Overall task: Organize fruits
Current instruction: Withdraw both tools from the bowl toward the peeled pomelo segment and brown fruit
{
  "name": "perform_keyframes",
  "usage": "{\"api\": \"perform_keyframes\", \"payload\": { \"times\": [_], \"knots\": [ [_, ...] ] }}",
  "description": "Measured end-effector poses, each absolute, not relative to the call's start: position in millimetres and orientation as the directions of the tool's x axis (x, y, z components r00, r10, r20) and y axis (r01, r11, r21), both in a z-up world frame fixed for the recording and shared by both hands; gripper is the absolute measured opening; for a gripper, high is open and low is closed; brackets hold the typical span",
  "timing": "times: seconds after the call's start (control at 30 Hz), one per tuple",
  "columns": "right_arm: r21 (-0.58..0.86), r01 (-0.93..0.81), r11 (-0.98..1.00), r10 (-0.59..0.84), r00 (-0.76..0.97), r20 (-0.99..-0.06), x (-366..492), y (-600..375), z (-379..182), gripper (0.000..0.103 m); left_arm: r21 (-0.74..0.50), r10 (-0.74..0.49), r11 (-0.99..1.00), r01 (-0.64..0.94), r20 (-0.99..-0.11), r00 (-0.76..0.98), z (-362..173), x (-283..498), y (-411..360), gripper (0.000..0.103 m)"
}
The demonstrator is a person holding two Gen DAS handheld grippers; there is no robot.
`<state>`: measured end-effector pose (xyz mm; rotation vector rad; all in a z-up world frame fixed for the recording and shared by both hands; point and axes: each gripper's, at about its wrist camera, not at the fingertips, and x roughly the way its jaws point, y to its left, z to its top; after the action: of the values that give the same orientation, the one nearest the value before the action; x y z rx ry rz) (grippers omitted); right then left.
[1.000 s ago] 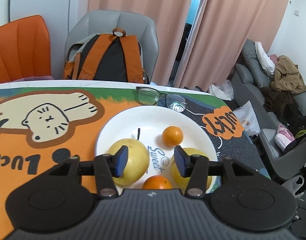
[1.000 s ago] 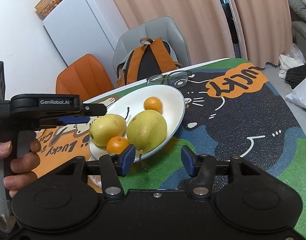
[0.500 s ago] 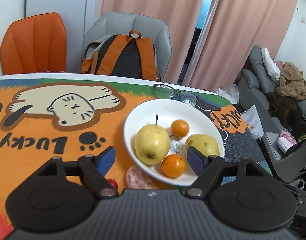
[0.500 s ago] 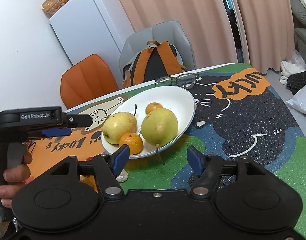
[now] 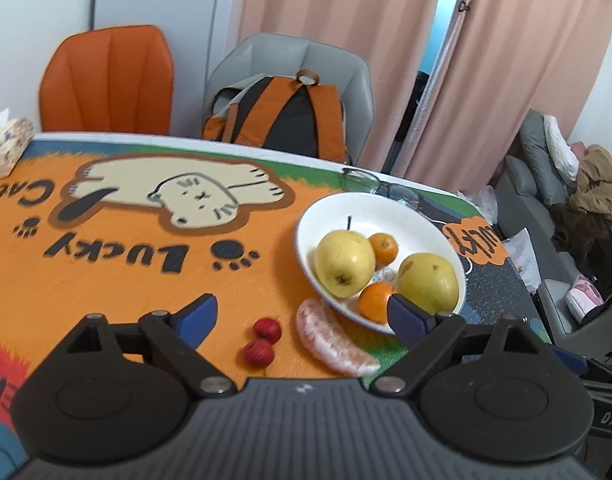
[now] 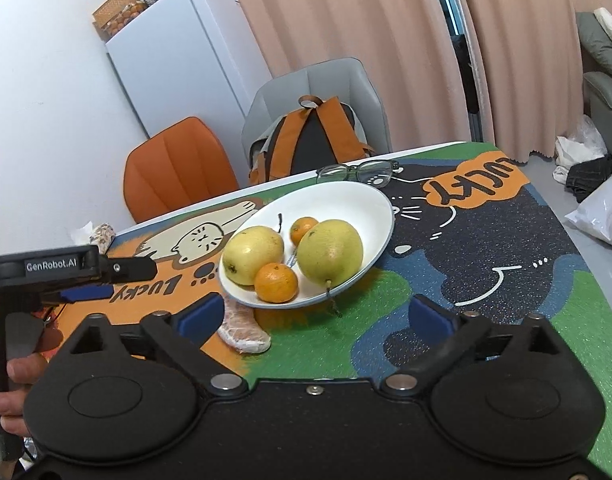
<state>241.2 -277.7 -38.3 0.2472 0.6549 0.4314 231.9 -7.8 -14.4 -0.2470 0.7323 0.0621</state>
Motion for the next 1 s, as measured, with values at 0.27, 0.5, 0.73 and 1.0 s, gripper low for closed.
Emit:
{"api": "perform_keyframes", "payload": {
  "times": [0.27, 0.5, 0.73, 1.0],
  "knots": [
    [0.341, -0.327, 0.881, 0.469, 0.695, -0.545, 225, -269, -38, 0.103, -0.206, 0.009, 0.957, -0.202, -0.679, 0.734, -24, 198, 7, 0.092],
    [0.313, -0.322, 0.894, 0.447, 0.700, -0.557, 211, -263, -34, 0.103, -0.208, 0.034, 0.948, -0.241, -0.687, 0.726, -26, 177, 20, 0.092],
    [0.315, -0.299, 0.901, 0.431, 0.709, -0.558, 198, -264, -33, 0.103, -0.219, 0.029, 0.945, -0.244, -0.687, 0.727, -27, 158, 29, 0.093],
    [0.319, -0.300, 0.899, 0.434, 0.712, -0.552, 182, -260, -30, 0.103, -0.225, 0.035, 0.942, -0.251, -0.676, 0.736, -21, 135, 36, 0.093]
  ]
}}
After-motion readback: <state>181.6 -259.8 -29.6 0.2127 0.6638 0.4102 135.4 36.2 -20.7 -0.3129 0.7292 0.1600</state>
